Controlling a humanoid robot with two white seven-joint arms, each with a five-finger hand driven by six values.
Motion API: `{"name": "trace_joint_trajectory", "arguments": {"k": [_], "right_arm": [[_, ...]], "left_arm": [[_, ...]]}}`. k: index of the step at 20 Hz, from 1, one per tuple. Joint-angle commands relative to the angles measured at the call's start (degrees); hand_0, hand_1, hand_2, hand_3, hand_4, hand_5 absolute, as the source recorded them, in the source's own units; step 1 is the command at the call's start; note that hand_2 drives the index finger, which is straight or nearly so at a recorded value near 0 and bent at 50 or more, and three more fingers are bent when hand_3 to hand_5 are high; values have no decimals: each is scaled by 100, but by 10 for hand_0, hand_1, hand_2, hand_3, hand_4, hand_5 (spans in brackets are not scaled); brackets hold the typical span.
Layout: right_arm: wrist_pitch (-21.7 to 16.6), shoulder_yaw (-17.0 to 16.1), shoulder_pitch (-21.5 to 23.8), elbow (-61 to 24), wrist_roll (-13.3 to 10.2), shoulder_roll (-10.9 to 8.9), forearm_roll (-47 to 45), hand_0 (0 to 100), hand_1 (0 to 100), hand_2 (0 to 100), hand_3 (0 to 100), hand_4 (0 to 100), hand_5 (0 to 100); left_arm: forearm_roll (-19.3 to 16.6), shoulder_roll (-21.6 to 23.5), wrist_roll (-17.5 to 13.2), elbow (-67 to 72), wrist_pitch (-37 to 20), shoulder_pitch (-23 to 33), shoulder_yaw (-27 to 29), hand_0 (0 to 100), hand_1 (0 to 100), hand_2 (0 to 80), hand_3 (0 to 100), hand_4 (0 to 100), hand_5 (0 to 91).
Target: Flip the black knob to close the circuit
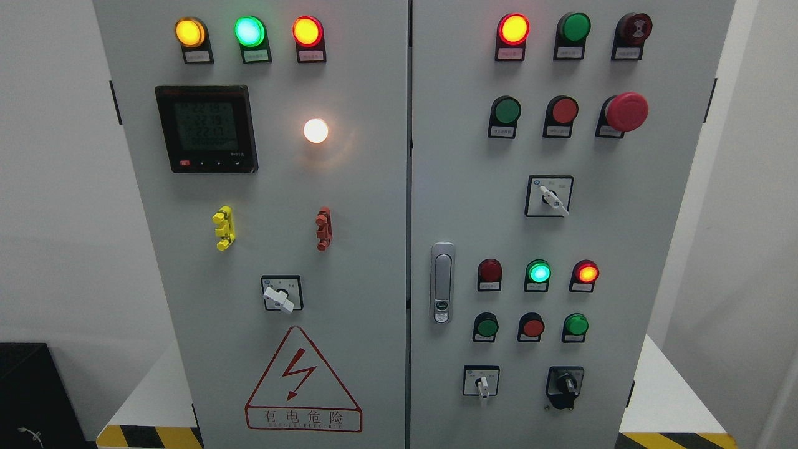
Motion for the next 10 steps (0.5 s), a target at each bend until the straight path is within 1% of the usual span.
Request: {"name": "trace_joint_trajectory", "arguments": {"k": [1, 10], "right_arm": [[-34, 139, 130, 15, -19, -1, 19, 0, 101, 0, 0, 0, 0], [-78, 103, 148, 24, -19, -10, 11, 0, 99, 0, 0, 0, 0]], "left_arm": [[-123, 0, 5, 123, -4, 0, -114, 0, 0, 0, 0, 0, 0], [-123, 0, 5, 123, 5, 0, -123, 0, 0, 0, 0, 0, 0]]}}
